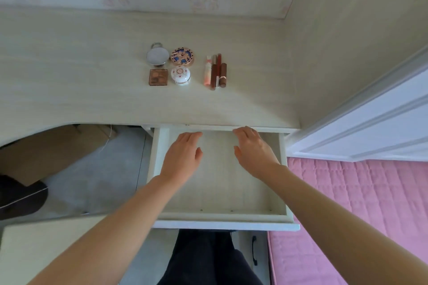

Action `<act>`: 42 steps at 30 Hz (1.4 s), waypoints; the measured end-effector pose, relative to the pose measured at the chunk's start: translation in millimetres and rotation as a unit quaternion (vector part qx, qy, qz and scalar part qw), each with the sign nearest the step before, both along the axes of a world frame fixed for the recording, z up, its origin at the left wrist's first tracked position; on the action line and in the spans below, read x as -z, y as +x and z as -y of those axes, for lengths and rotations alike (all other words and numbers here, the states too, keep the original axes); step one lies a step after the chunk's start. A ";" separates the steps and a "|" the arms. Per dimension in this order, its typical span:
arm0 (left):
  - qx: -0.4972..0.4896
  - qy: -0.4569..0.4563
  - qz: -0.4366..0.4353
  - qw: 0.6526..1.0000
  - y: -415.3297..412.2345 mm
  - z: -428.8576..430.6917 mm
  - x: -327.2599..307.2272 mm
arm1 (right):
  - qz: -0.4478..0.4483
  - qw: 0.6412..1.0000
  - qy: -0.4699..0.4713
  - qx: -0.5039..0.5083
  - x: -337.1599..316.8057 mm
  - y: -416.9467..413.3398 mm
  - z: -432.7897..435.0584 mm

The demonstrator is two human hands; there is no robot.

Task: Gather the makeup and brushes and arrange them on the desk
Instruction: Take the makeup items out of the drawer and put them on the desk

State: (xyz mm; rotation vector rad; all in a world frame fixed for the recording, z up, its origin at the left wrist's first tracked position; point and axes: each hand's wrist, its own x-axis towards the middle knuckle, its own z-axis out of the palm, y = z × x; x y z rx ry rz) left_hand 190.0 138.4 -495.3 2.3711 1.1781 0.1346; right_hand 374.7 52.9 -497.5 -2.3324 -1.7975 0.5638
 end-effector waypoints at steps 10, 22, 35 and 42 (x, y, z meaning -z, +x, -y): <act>0.009 -0.108 -0.088 0.990 -64.5 95.6 44.5 | -0.059 0.992 -0.102 -0.041 40.3 -46.7 110.7; 0.114 -0.057 -0.160 0.979 -101.7 127.4 88.6 | -0.024 0.981 -0.174 -0.084 73.1 -64.1 156.7; 0.133 0.033 -0.184 0.973 -101.3 122.4 87.2 | 0.046 0.971 -0.195 -0.127 89.3 -63.9 154.1; 0.126 0.042 -0.172 0.976 -90.6 96.6 83.2 | 0.054 0.972 -0.192 -0.126 87.3 -54.5 132.1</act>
